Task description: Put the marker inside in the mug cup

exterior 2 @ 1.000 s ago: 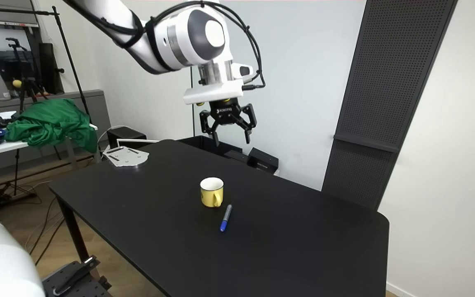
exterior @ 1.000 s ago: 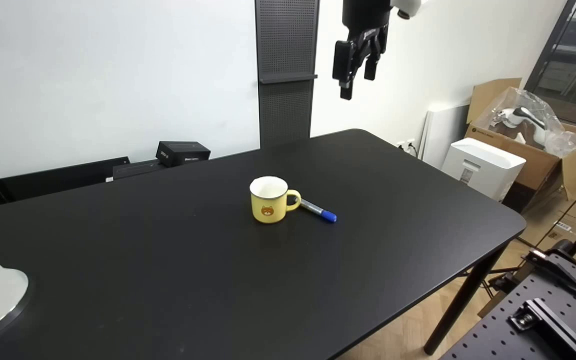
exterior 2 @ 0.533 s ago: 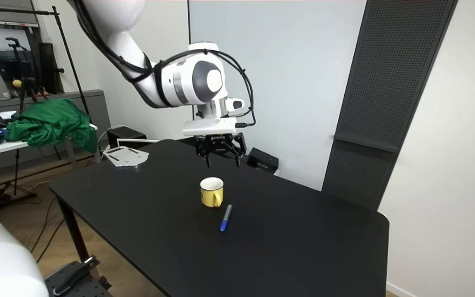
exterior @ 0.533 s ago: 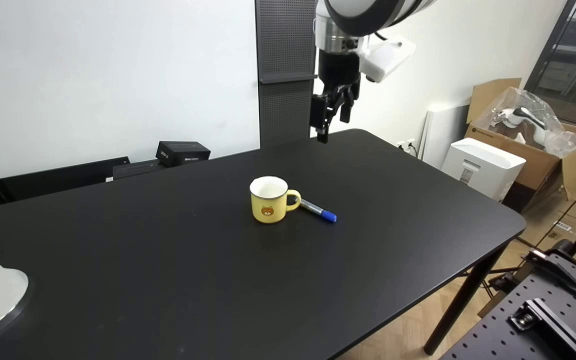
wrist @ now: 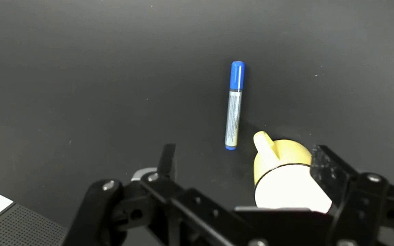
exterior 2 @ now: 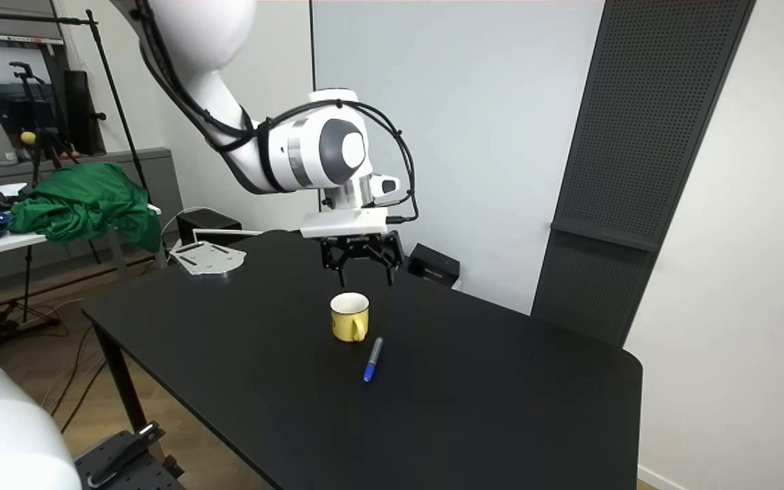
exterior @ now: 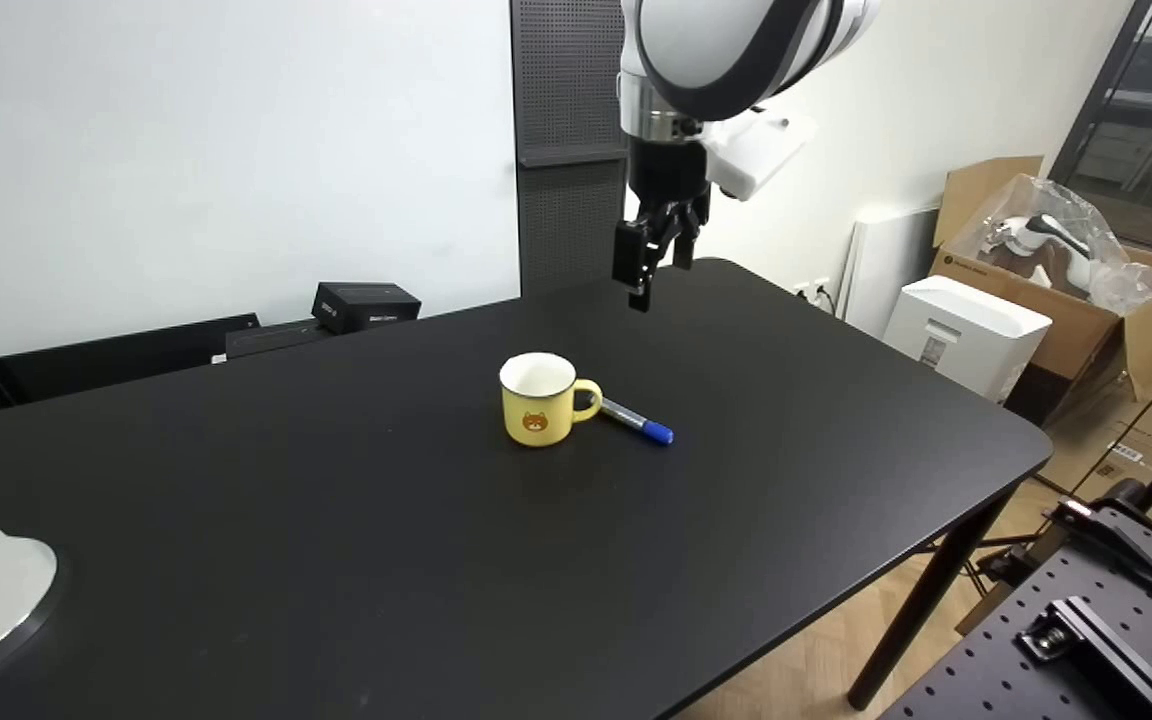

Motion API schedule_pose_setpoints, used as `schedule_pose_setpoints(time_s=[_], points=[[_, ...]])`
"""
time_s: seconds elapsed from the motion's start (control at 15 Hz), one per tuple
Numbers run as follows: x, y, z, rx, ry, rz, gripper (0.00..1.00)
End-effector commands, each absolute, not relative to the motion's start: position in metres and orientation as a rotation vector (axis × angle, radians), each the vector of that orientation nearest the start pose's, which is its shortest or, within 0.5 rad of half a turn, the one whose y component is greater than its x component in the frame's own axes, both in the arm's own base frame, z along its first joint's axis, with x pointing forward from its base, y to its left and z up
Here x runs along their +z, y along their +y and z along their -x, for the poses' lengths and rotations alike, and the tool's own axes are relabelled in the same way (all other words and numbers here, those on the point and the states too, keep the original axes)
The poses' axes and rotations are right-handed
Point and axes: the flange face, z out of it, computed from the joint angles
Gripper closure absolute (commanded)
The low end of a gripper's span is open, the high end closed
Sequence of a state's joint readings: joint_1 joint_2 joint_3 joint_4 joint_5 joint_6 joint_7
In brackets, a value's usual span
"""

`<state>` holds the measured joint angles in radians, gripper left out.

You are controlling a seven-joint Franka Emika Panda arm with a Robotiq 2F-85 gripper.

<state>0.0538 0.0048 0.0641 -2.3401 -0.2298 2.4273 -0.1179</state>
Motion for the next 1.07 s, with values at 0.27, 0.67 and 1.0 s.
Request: schedule_pose_setpoints(time_s=[0.27, 0.67, 1.0], points=[[0.313, 0.042, -0.518, -0.175, -0.592, 3.180, 0.00], [0.264, 0.031, -0.525, -0.110, -0.568, 3.101, 0.00], [0.230, 0.027, -0.531, -0.102, -0.601, 3.048, 0.00]])
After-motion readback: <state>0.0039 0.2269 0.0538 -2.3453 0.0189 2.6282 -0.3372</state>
